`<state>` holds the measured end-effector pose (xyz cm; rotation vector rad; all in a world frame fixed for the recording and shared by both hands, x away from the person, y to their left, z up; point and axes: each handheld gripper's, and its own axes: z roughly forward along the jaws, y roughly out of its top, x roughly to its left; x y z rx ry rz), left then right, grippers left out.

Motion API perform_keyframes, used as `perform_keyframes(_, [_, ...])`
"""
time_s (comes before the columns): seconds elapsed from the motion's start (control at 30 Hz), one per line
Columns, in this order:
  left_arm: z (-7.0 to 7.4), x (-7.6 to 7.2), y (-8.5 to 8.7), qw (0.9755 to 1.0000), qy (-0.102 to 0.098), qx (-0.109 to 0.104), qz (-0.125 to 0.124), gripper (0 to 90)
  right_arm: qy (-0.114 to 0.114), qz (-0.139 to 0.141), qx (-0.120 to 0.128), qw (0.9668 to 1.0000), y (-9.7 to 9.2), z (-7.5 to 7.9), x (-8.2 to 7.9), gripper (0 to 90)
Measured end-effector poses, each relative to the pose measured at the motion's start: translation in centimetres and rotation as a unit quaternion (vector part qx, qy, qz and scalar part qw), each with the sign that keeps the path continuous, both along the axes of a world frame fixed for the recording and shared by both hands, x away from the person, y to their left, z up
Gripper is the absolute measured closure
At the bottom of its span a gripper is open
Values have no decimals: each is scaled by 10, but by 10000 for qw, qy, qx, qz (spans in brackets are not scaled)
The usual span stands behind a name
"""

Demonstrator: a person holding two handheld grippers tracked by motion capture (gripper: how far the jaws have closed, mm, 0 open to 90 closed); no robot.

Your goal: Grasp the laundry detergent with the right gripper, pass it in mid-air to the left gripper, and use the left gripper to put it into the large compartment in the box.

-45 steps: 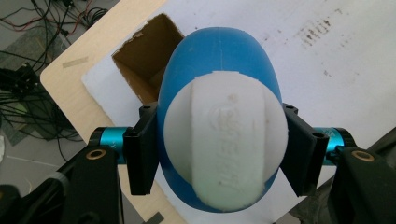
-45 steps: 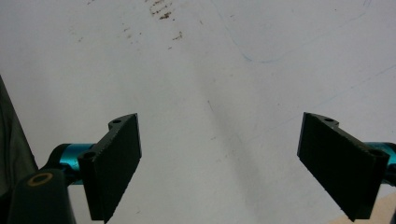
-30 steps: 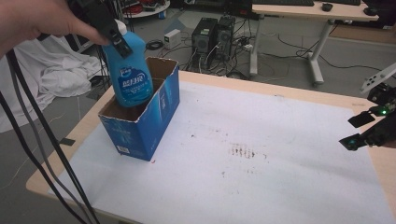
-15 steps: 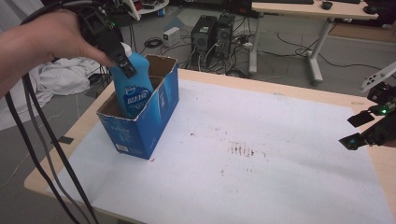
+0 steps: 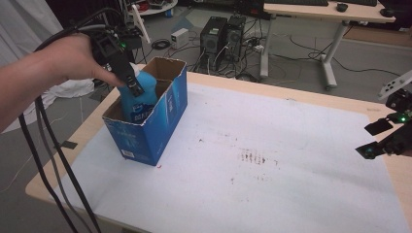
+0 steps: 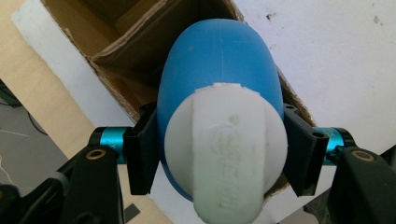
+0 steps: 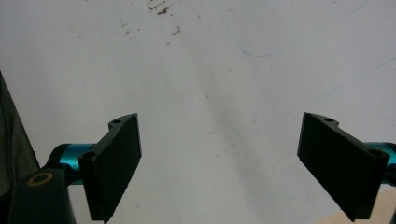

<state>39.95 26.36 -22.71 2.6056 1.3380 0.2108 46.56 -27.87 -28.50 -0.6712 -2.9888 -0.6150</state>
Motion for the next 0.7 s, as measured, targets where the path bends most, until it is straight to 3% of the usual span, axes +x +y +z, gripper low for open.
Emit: perform_keyframes(0.7, [-30,4,2,9997,159,168,-63,383,38,19,-41,10000,1,0,-2,133])
